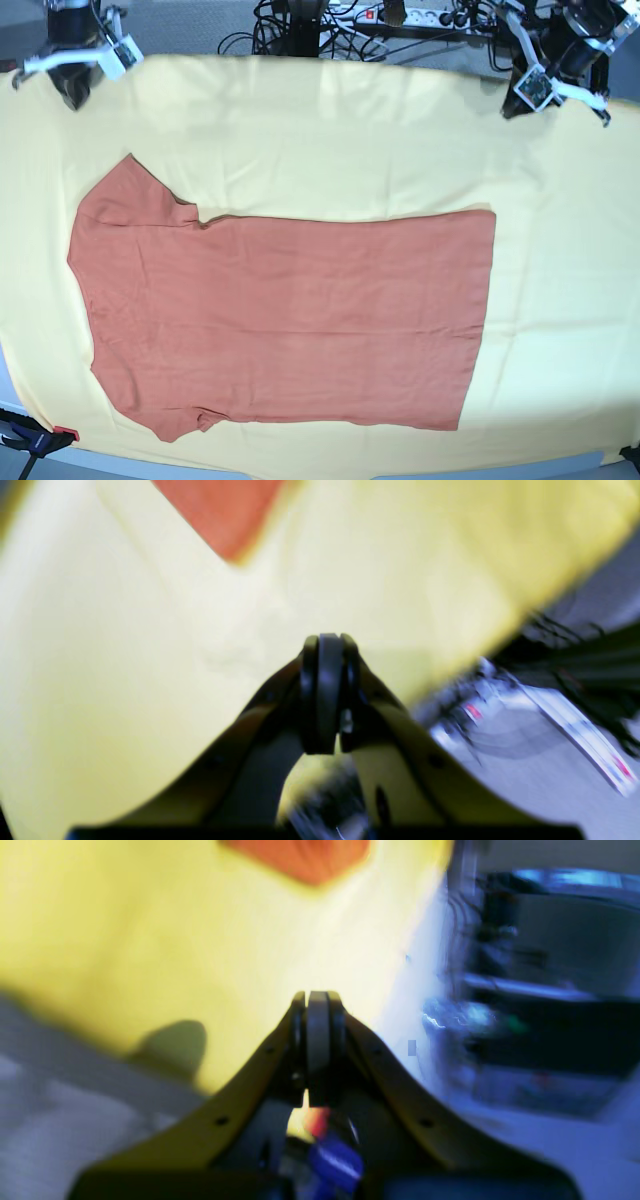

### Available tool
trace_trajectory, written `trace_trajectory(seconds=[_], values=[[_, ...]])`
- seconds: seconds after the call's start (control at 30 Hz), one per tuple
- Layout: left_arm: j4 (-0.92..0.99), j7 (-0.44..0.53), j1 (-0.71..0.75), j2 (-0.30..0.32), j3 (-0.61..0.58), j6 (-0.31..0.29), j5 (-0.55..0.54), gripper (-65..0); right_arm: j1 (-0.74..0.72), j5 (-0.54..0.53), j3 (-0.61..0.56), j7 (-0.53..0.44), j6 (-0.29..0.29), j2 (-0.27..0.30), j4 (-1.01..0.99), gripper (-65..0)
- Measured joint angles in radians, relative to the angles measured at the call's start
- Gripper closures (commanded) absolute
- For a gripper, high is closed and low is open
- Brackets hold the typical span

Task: Fold the T-shirt properly
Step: 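Lower both grippers onto the shirt's collar-edge corners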

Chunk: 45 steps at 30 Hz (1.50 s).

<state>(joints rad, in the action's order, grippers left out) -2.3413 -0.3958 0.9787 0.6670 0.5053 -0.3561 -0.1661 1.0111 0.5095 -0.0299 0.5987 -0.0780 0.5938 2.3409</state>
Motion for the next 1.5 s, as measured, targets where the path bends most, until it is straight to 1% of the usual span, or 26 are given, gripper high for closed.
trace_trajectory(seconds=[0.07, 0.1, 0.17, 0.27, 0.3, 0.33, 0.37, 0.47, 0.5, 0.53, 0.57, 0.67, 0.73, 0.87, 0.93, 1.03, 1.1, 1.17, 1.3, 1.4, 1.47, 1.5], values=[[0.008, 0.048, -0.048, 0.027, 0.000, -0.039, 0.005, 0.0, -0.074, -0.112, 0.009, -0.040, 0.070, -0.003, 0.000, 0.0], [0.032, 0.085, -0.072, 0.043, -0.002, -0.060, 0.002, 0.0, -0.108, -0.149, 0.010, -0.056, 0.100, -0.003, 0.000, 0.0], [0.095, 0.109, -0.119, 0.075, -0.003, -0.107, 0.012, 0.0, -0.155, -0.207, 0.011, -0.098, 0.154, -0.002, 0.000, 0.0], [0.187, 0.182, -0.182, 0.135, -0.004, -0.177, 0.010, 0.0, -0.200, -0.263, 0.011, -0.121, 0.218, -0.003, 0.000, 0.0], [0.218, 0.203, -0.199, 0.152, -0.008, -0.197, 0.010, -2.4, -0.208, -0.284, 0.011, -0.121, 0.229, -0.006, 0.000, 0.0], [0.253, 0.213, -0.216, 0.169, -0.016, -0.208, 0.009, -6.9, -0.215, -0.295, 0.010, -0.122, 0.236, -0.008, 0.000, 0.0], [0.289, 0.218, -0.235, 0.183, -0.028, -0.220, 0.012, -12.5, -0.221, -0.305, 0.010, -0.124, 0.235, -0.008, 0.000, -4.8], [0.378, 0.217, -0.300, 0.217, -0.076, -0.228, 0.014, -32.3, -0.236, -0.301, 0.011, -0.125, 0.229, -0.003, -0.002, -23.5], [0.401, 0.217, -0.327, 0.225, -0.095, -0.229, 0.014, -36.4, -0.236, -0.301, 0.010, -0.129, 0.230, -0.004, -0.008, -28.2], [0.422, 0.220, -0.349, 0.233, -0.116, -0.227, 0.013, -37.8, -0.233, -0.301, 0.010, -0.127, 0.234, -0.006, -0.014, -31.6], [0.443, 0.220, -0.377, 0.244, -0.138, -0.227, 0.015, -37.7, -0.230, -0.301, 0.010, -0.124, 0.236, -0.007, -0.016, -33.3], [0.483, 0.222, -0.463, 0.278, -0.229, -0.222, 0.070, -37.7, -0.234, -0.301, 0.010, -0.125, 0.232, -0.006, -0.016, -33.5], [0.507, 0.237, -0.525, 0.307, -0.307, -0.192, 0.118, -37.7, -0.233, -0.306, 0.010, -0.125, 0.232, -0.007, -0.016, -33.4], [0.560, 0.286, -0.660, 0.360, -0.483, -0.138, 0.259, -37.7, -0.232, -0.305, 0.010, -0.124, 0.232, -0.007, -0.016, -33.4], [0.579, 0.288, -0.729, 0.376, -0.567, -0.122, 0.290, -37.7, -0.233, -0.305, 0.010, -0.124, 0.232, -0.007, -0.016, -33.4], [0.606, 0.288, -0.831, 0.377, -0.669, -0.105, 0.303, -37.7, -0.233, -0.318, 0.010, -0.124, 0.231, -0.012, -0.016, -33.4], [0.624, 0.289, -0.890, 0.376, -0.724, -0.105, 0.304, -37.7, -0.233, -0.362, 0.010, -0.123, 0.218, -0.012, -0.016, -33.4], [0.645, 0.291, -0.943, 0.372, -0.779, -0.103, 0.328, -37.7, -0.233, -0.389, 0.010, -0.119, 0.216, -0.012, -0.016, -33.4], [0.693, 0.304, -1.040, 0.372, -0.887, -0.095, 0.339, -37.7, -0.233, -0.387, 0.010, -0.117, 0.214, -0.033, -0.018, -33.4], [0.716, 0.307, -1.102, 0.362, -0.958, -0.094, 0.338, -37.5, -0.233, -0.387, 0.011, -0.117, 0.242, -0.057, -0.018, -33.4], [0.731, 0.311, -1.136, 0.343, -0.994, -0.092, 0.339, -37.5, -0.233, -0.396, 0.010, -0.124, 0.266, -0.060, -0.020, -33.4], [0.741, 0.311, -1.153, 0.331, -1.011, -0.094, 0.338, -37.5, -0.233, -0.417, 0.010, -0.127, 0.263, -0.060, -0.025, -33.4]])
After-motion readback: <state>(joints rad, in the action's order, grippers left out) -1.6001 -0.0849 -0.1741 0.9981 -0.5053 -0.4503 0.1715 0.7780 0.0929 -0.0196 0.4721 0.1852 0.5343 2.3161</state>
